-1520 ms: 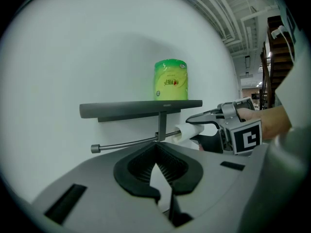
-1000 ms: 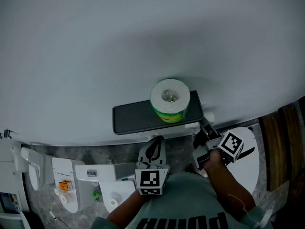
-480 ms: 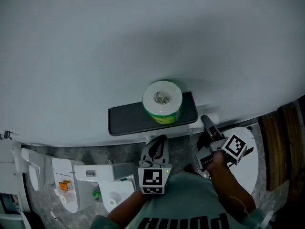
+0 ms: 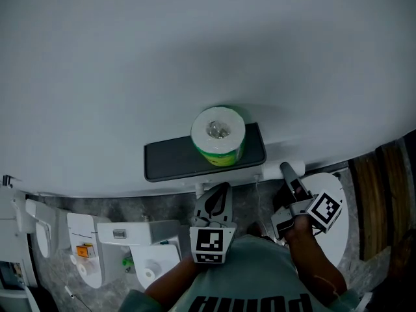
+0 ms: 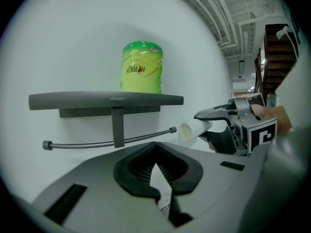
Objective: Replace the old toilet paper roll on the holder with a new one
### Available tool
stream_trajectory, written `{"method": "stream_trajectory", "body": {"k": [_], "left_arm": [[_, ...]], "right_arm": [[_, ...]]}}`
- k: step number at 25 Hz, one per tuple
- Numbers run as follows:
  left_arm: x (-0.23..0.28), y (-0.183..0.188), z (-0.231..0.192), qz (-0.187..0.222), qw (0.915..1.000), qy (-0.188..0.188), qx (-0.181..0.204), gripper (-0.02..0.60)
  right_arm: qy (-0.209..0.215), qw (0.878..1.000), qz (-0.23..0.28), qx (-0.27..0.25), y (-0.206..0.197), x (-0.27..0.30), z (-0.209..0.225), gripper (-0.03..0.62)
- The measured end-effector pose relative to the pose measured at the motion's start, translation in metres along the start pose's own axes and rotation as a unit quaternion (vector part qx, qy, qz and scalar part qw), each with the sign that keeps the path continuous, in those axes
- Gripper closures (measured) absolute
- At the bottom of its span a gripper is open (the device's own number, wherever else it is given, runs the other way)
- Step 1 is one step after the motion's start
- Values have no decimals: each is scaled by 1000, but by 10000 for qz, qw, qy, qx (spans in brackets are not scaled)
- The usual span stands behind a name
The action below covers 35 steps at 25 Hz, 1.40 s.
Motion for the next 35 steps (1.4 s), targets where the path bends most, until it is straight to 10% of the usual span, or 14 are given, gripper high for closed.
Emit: {"method": "stream_trajectory", "body": {"k": [16,35], "left_arm": [[-44,13,-4,320,9992,158,-168,575],[-136,22,-70,804,9860,1403,-412,575]], "right_arm": [[601,9925,-112,-1056,-31,-48,-63,365],[1849,9272,-834,-3148,-119,-4,-176,364]]}}
Point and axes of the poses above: the fingertips, and each gripper's own axes: x forward along the fingers, z to its right, y out of its top, the point moved 10 cm from there along -x, backward along the fingers, and after that the axes turned 4 degrees about -y, right-handed, at the moved point
